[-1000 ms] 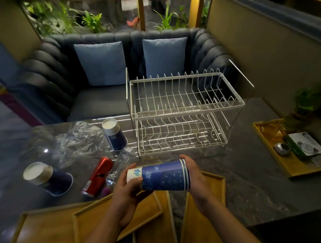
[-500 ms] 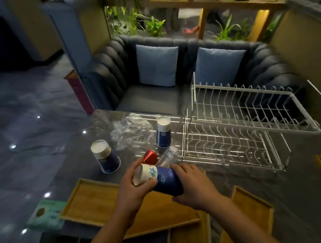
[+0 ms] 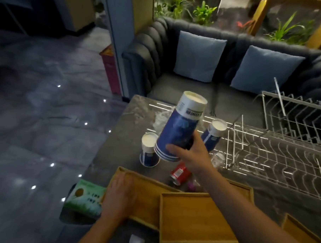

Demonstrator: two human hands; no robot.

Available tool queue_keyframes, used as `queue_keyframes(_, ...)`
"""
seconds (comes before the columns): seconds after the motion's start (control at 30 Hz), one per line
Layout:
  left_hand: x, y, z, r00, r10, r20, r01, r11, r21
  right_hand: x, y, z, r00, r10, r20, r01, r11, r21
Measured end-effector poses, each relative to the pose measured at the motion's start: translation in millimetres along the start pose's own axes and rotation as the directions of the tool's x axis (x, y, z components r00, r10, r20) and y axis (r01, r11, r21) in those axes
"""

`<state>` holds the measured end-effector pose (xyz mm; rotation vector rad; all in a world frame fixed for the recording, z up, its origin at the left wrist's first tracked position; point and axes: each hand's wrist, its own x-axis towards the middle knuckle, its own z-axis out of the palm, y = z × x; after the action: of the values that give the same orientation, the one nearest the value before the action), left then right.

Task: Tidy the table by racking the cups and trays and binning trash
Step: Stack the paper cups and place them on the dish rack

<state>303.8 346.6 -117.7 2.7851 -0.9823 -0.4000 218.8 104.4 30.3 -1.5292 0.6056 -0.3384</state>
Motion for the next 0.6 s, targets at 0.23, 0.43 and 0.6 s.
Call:
queue_keyframes(0.23,7.8,-15.3,28.3,0.992,0.113,-0.055,-0.108,0.990,0.088,48.5,22.2,58.3,0.999,-0.019,-0.034,0.020,1.000,0.013)
queue_keyframes(0.43,7.1,-16.3,32.5,0.995,0.095,-0.042,-0.091,0.992,0.086,53.5,62.0,70.2,1.000,-0.001,0.005,0.001,0.997,-0.078)
queue_keyframes(0.6,7.8,-15.8,35.2,0.995,0.089,-0.053,-0.084,0.992,0.095,56.4,98.4,75.5,0.999,0.031,0.030,-0.024,0.980,-0.198)
